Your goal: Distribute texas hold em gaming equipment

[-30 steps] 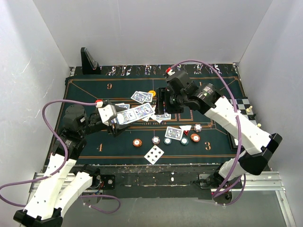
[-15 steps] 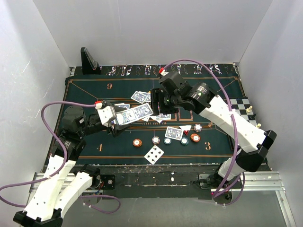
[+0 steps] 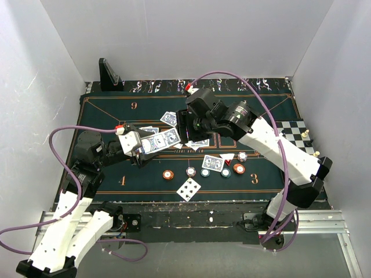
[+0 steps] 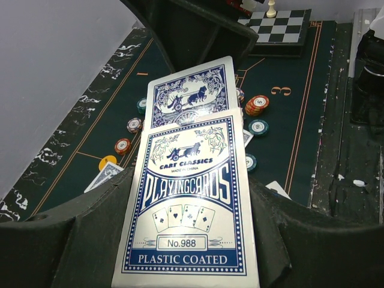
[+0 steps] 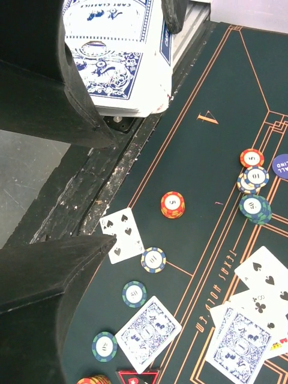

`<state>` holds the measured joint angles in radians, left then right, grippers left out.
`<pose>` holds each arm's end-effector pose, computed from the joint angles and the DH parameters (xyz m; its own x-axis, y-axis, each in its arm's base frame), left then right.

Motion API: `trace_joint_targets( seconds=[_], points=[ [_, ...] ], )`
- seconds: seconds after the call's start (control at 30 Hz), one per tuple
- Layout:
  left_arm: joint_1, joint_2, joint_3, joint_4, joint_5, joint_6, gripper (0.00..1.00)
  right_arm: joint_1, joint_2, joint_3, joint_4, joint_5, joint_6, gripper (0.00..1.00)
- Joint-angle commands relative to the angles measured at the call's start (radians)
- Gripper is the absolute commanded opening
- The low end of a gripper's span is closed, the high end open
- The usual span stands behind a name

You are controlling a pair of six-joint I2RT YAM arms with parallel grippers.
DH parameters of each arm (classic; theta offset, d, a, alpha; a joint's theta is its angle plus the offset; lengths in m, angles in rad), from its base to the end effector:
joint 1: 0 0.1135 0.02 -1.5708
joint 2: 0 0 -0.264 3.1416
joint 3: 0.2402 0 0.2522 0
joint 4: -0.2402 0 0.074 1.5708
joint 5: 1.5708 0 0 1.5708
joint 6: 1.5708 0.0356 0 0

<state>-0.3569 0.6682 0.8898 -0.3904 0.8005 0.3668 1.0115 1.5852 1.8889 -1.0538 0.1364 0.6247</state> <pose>0.1185 -0.0714 0.3728 0.1781 0.2001 -0.9635 0.9024 0.3573 0.2410 0.1737 0.2683 0.4335 -0.7537 -0.1119 -0.6477 -0.4268 0.8327 0.3527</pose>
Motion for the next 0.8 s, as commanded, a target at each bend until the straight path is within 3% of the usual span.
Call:
trace_joint_targets(
  seconds=[0.0, 0.6, 0.77],
  points=[
    [0.004, -0.012, 0.000, 0.007, 0.000, 0.014, 0.00, 0.021, 0.021, 0.064, -0.003, 0.020, -0.005, 0.67],
    [0.003, -0.016, -0.003, 0.010, -0.001, 0.015, 0.00, 0.082, 0.104, 0.154, -0.018, 0.011, -0.010, 0.66],
    [0.003, -0.018, 0.000, 0.010, -0.007, 0.015, 0.00, 0.070, 0.059, 0.112, -0.044, 0.060, -0.022, 0.69]
  ],
)
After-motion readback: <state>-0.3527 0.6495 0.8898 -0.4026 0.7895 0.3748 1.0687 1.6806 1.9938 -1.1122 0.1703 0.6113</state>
